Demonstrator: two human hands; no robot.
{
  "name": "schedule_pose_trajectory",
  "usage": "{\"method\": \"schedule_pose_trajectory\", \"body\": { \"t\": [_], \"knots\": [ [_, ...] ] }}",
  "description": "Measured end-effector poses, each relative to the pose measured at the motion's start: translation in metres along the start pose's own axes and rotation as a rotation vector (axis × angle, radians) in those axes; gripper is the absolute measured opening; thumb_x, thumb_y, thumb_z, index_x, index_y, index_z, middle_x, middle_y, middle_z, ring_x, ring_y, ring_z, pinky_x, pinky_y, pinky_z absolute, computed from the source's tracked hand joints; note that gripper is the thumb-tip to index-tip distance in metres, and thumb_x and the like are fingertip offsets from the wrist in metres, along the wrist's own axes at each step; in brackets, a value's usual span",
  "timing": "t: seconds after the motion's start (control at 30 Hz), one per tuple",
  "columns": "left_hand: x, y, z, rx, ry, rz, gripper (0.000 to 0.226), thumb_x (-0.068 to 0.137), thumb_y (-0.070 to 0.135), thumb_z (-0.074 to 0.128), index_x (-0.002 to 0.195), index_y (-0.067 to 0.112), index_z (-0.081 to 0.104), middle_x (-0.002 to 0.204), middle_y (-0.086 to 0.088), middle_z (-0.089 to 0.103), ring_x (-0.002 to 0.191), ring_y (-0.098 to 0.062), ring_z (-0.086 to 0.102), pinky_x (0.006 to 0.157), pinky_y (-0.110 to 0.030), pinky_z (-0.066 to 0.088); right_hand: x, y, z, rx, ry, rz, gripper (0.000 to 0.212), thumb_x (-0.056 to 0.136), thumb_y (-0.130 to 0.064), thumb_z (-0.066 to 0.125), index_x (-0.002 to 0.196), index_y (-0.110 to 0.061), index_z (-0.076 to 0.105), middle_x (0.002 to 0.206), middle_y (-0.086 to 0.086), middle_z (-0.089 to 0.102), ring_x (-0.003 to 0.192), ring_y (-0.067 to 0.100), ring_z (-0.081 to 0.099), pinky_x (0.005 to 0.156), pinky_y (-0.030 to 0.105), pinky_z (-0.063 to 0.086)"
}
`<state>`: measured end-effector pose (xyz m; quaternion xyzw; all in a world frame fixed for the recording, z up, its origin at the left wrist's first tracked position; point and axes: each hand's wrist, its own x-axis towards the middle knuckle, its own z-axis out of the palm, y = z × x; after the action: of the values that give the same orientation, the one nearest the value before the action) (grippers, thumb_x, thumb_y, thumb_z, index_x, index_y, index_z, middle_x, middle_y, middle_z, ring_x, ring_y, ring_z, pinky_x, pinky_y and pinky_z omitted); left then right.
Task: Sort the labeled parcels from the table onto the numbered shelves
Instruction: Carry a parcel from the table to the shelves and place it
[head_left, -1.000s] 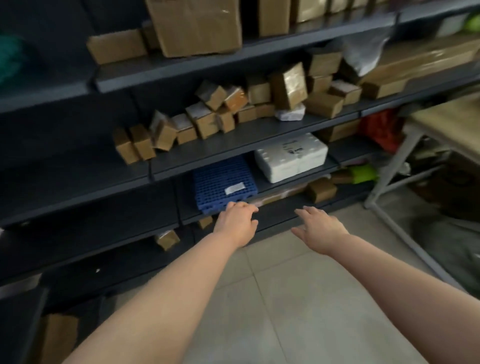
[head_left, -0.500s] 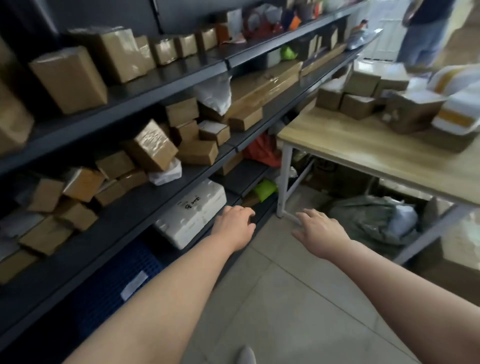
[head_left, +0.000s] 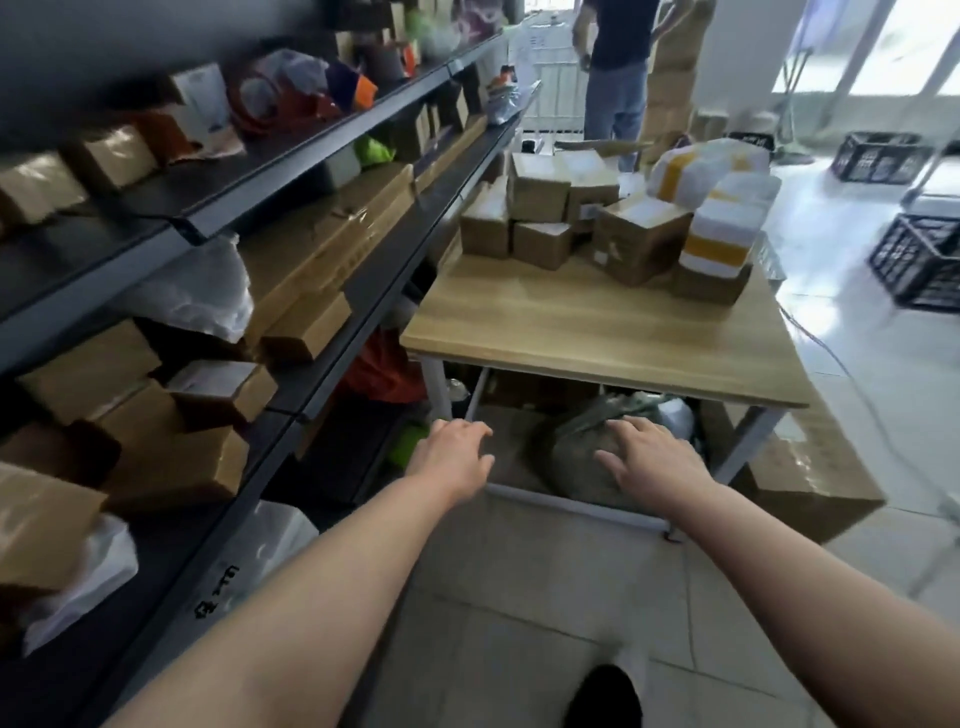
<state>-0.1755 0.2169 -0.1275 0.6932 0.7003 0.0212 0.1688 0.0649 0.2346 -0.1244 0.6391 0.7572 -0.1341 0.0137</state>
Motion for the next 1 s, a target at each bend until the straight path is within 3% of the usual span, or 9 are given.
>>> {"method": "schedule_pose_trajectory", "body": {
  "t": [0.23,0.43,0.63,0.87,1.0],
  "knots": [
    [0.117,0.077,-0.010,0.030,-0.031,0.072,0.043,0.098,0.036,0.048,0.140,0.026,0.045,0.143,-0.001,0.046,0.134,-0.024,0.034,0.108,-0.042,0.036,0.095,0.077,-0.038,0.032,0.024,0.046,0.054,0.097,-0.050,0.039,0.142,-0.021,0.038,0.146,0.004,0.040,0.134,0.025,0.037,0.105,0.042,0.036],
    [0.217,0.159,-0.029,-0.083,-0.002,0.109,0.043,0.099,0.031,0.047,0.142,0.024,0.044,0.144,-0.002,0.045,0.135,-0.024,0.034,0.109,-0.039,0.035,0.169,0.156,-0.087,0.053,0.092,0.099,0.060,0.097,-0.052,0.040,0.148,-0.022,0.030,0.155,0.002,0.029,0.141,0.022,0.028,0.109,0.041,0.033],
    [0.281,0.218,-0.014,-0.088,-0.108,0.136,0.046,0.098,0.033,0.051,0.142,0.026,0.041,0.146,-0.002,0.042,0.137,-0.023,0.030,0.113,-0.041,0.031,0.202,0.221,-0.095,0.179,0.066,0.271,0.061,0.096,-0.051,0.042,0.148,-0.021,0.031,0.154,0.003,0.032,0.140,0.023,0.030,0.110,0.043,0.033],
    [0.365,0.276,-0.034,-0.157,-0.087,0.199,0.048,0.099,0.031,0.051,0.144,0.021,0.039,0.147,-0.006,0.041,0.137,-0.024,0.030,0.112,-0.042,0.033,0.237,0.270,-0.113,0.235,0.096,0.395,0.059,0.097,-0.049,0.043,0.148,-0.022,0.032,0.155,0.002,0.030,0.140,0.024,0.031,0.110,0.044,0.032],
    [0.419,0.302,-0.047,-0.193,-0.053,0.226,0.050,0.097,0.038,0.053,0.143,0.021,0.042,0.143,-0.004,0.048,0.132,-0.023,0.041,0.106,-0.043,0.040,0.271,0.287,-0.140,0.248,0.153,0.406,0.057,0.098,-0.046,0.042,0.148,-0.020,0.032,0.154,0.002,0.031,0.141,0.023,0.029,0.111,0.041,0.030]
  ]
}}
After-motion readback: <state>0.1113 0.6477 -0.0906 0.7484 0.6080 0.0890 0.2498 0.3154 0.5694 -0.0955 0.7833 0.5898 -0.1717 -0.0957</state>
